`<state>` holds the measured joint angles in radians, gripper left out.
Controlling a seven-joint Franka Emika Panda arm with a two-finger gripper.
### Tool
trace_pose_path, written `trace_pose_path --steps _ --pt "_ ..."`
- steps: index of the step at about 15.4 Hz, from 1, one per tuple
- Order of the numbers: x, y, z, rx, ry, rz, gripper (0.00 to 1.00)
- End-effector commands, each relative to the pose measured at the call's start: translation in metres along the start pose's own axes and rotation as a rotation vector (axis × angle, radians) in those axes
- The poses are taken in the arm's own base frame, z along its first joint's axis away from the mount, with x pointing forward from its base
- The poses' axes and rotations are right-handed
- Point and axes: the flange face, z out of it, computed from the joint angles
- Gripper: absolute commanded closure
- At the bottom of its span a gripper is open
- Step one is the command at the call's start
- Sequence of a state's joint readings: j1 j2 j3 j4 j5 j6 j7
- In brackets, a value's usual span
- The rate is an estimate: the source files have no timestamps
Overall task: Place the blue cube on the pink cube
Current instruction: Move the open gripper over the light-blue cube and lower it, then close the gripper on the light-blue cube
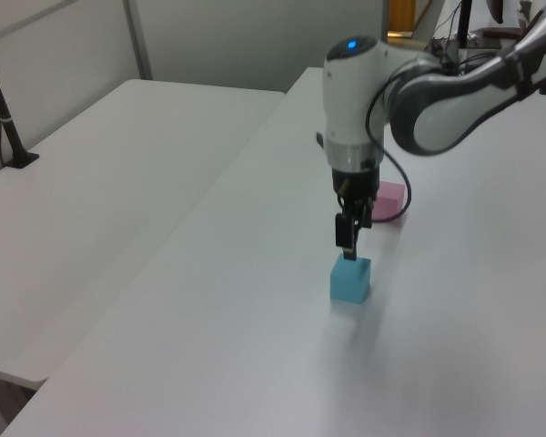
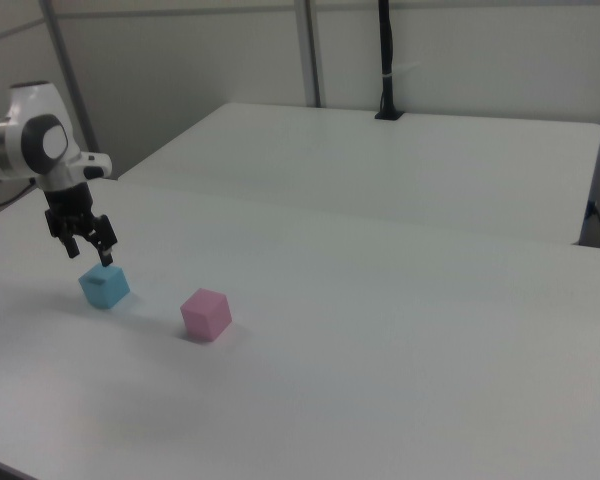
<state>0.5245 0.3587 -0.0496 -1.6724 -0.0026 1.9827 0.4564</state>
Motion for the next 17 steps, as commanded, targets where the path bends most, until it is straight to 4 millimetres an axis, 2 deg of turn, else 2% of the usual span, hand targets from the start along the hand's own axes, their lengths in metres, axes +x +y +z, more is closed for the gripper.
trace_pose_path --steps 1,5,8,11,12,13,14,16,17 --pt "0.001 -0.003 0.022 -0.007 -0.002 0.011 0.00" --pt "0.003 -0.001 0.041 -0.023 -0.023 0.007 0.00" --pt "0.008 -0.009 0.064 -0.015 -0.001 0.001 0.00" --pt "0.009 -0.014 0.070 -0.006 0.010 -0.008 0.00" --pt "0.010 -0.014 0.069 -0.007 0.012 -0.007 0.04" --pt "0.009 -0.014 0.067 -0.010 0.015 -0.013 0.40" --pt "0.008 -0.016 0.066 -0.009 0.016 -0.016 0.61" --pt "0.008 -0.014 0.060 -0.008 0.019 -0.014 0.73" --pt "0.007 -0.015 0.058 -0.006 0.020 -0.015 0.77"
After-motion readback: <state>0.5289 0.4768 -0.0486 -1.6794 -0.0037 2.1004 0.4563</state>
